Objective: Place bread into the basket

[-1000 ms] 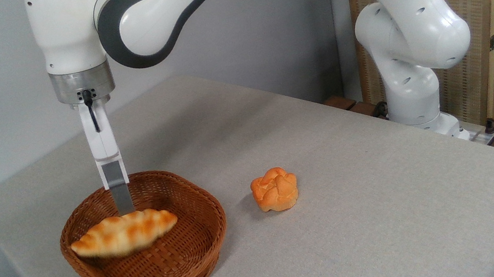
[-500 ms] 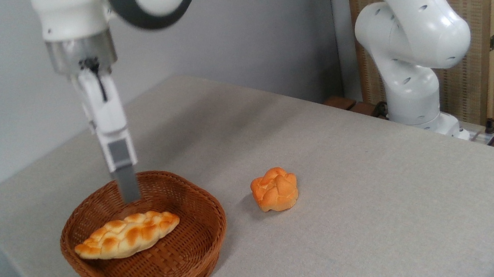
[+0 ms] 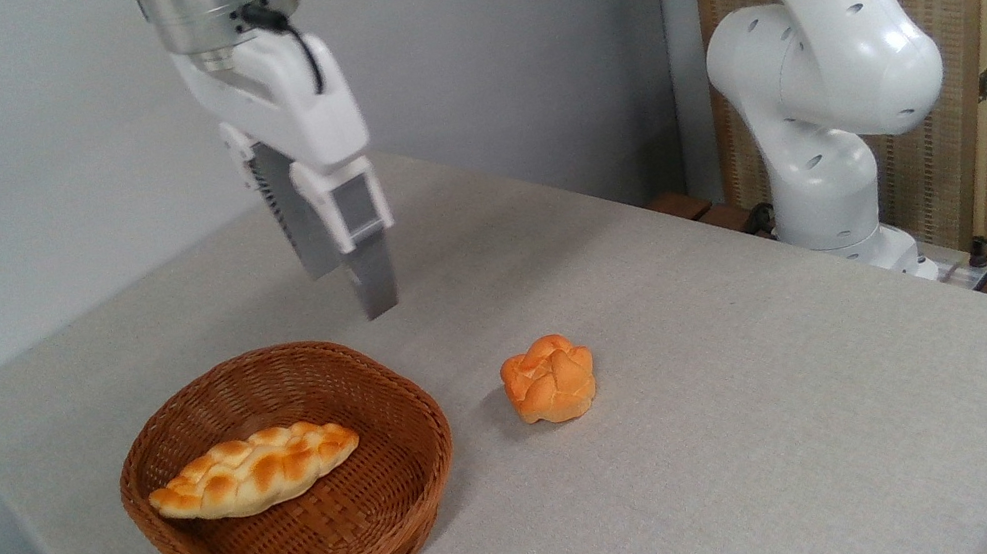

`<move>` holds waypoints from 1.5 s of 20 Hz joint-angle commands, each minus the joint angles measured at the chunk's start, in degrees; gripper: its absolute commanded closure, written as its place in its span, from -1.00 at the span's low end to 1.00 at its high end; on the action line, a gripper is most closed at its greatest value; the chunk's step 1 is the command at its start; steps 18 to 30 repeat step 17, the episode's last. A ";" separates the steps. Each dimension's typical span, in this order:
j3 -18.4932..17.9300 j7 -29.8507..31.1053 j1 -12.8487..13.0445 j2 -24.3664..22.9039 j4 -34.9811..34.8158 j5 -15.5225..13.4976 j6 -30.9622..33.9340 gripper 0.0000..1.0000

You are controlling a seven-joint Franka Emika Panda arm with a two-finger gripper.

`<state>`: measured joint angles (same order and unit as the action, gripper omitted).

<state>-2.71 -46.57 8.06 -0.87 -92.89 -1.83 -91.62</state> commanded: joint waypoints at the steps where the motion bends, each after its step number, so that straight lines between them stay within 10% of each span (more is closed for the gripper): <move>1: -0.01 0.07 -2.25 -1.50 -0.01 -1.42 2.49 -1.00; 30: 3.50 0.25 -5.08 -1.15 0.08 -0.90 2.32 -1.00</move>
